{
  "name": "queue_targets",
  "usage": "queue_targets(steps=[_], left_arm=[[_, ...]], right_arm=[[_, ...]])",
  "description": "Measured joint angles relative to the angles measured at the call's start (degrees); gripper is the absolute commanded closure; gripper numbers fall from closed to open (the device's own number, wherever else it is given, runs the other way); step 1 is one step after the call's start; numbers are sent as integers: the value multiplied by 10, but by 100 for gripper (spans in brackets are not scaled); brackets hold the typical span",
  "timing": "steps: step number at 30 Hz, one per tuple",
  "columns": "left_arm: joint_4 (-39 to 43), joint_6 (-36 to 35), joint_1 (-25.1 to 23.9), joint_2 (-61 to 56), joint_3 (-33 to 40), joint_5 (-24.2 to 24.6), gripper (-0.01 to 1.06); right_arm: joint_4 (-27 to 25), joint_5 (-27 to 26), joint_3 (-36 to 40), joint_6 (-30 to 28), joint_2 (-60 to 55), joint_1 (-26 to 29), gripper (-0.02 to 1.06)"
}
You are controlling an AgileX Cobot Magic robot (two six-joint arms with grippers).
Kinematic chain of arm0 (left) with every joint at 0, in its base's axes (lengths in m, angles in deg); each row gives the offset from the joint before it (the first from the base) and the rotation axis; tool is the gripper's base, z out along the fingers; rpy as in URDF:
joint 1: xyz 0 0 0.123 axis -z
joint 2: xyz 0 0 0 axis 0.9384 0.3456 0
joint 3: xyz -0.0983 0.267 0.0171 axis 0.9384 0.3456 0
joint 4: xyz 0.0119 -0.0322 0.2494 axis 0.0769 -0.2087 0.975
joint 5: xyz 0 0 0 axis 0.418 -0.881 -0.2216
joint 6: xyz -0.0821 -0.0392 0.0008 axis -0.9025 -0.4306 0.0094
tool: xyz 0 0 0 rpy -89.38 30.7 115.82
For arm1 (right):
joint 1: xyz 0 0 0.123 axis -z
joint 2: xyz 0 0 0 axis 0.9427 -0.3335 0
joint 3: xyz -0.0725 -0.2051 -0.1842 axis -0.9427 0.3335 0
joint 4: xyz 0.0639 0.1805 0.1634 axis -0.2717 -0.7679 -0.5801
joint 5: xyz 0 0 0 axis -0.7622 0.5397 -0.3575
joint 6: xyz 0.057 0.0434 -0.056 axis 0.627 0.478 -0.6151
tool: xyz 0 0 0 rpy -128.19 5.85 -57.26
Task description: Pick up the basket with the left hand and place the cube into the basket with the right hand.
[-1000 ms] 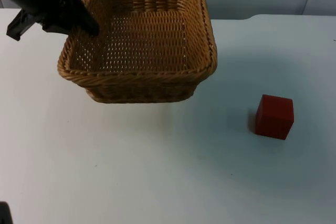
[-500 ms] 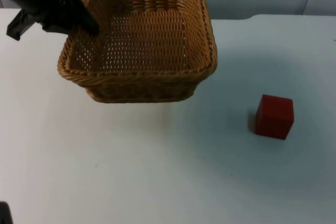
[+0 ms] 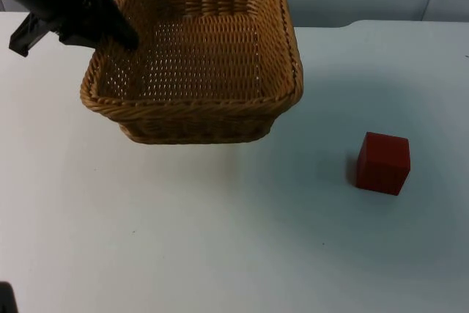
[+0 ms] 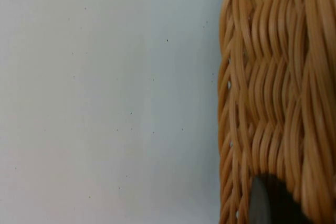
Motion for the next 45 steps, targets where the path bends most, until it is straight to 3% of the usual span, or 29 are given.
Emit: queue_targets(steps=[19,24,25,27,28,29,32,33,34,36,38,42,43,45], left_arm=[[0,0,0,0,0,0,105],[0,0,0,0,0,0,105],[0,0,0,0,0,0,105],[0,0,0,0,0,0,105],[0,0,0,0,0,0,105],[0,0,0,0,0,0,105],[0,0,0,0,0,0,105],[0,0,0,0,0,0,105],[0,0,0,0,0,0,105],[0,0,0,0,0,0,105],[0,0,0,0,0,0,105],[0,0,0,0,0,0,105],[0,0,0,0,0,0,105],[0,0,0,0,0,0,105]], right_arm=[[-29,-1,0,-9,-1,0,105],[-36,1,0,-32,-85,0,102],[-38,-2,0,-36,-120,0,98],[-51,-11,-7,-48,-227,0,81],[-51,-11,-7,-48,-227,0,70],[-57,-13,-10,-51,-241,0,70],[-74,-30,-42,-77,-377,0,28],[-74,-30,-42,-77,-377,0,19],[-74,-39,-50,-81,-404,0,19],[-84,-66,-68,-85,-461,0,6],[-95,-87,-76,-86,-488,0,5],[-192,-185,-104,-137,-609,0,5],[-192,-185,-104,-137,-609,0,5],[-247,-210,-123,-168,-668,0,5]])
